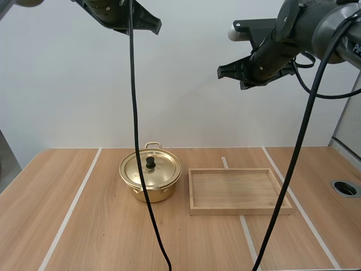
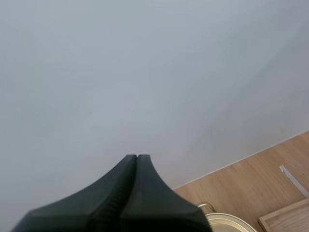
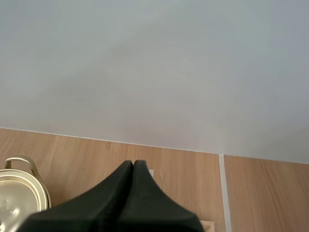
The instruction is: Open the pot, put the grape inside, and close it
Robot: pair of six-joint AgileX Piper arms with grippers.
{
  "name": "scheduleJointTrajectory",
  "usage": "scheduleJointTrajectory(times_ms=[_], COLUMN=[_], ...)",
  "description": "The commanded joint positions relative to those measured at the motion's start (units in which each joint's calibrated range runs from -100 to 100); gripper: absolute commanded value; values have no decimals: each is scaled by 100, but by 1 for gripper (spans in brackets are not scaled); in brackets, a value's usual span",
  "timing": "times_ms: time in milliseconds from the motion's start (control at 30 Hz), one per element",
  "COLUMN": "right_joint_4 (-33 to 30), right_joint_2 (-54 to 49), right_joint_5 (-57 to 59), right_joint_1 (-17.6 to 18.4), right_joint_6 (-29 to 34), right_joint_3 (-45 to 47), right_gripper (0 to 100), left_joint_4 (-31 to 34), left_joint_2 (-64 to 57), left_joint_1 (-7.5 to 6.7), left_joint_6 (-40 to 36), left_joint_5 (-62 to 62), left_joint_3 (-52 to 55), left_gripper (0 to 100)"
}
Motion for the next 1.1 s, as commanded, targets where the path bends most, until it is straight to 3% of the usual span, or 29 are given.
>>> scheduleJointTrajectory(times_ms=[0,167,300,433,600,667,867,1067], right_joint_4=[126,442,771,797,637,474,340,87], right_joint_2=[-75,-75,-148,-427,-997,-1445,-2013,-2910], right_joint_5=[-101,51,-189,-894,-2399,-3440,-4037,-4132], right_joint_1=[-24,-24,-24,49,205,240,240,240], right_joint_6=[13,219,219,238,238,238,218,216], right_joint_3=[-34,-34,8,345,1314,2207,3201,3927], right_gripper=[0,0,0,0,0,0,0,0], left_joint_4=[7,-15,534,1072,1243,1268,1282,1356], left_joint_2=[-115,-156,-267,-575,-1283,-1693,-2548,-3606], left_joint_1=[-14,-14,-14,-14,-14,-14,-14,-14], left_joint_6=[-102,-285,-1774,-2457,-2818,-2907,-2998,-2998], left_joint_5=[-335,-206,-347,-1096,-2404,-3100,-3995,-4104], left_joint_3=[-48,-48,118,684,2287,3136,4677,5721], left_gripper=[0,0,0,0,0,0,0,0])
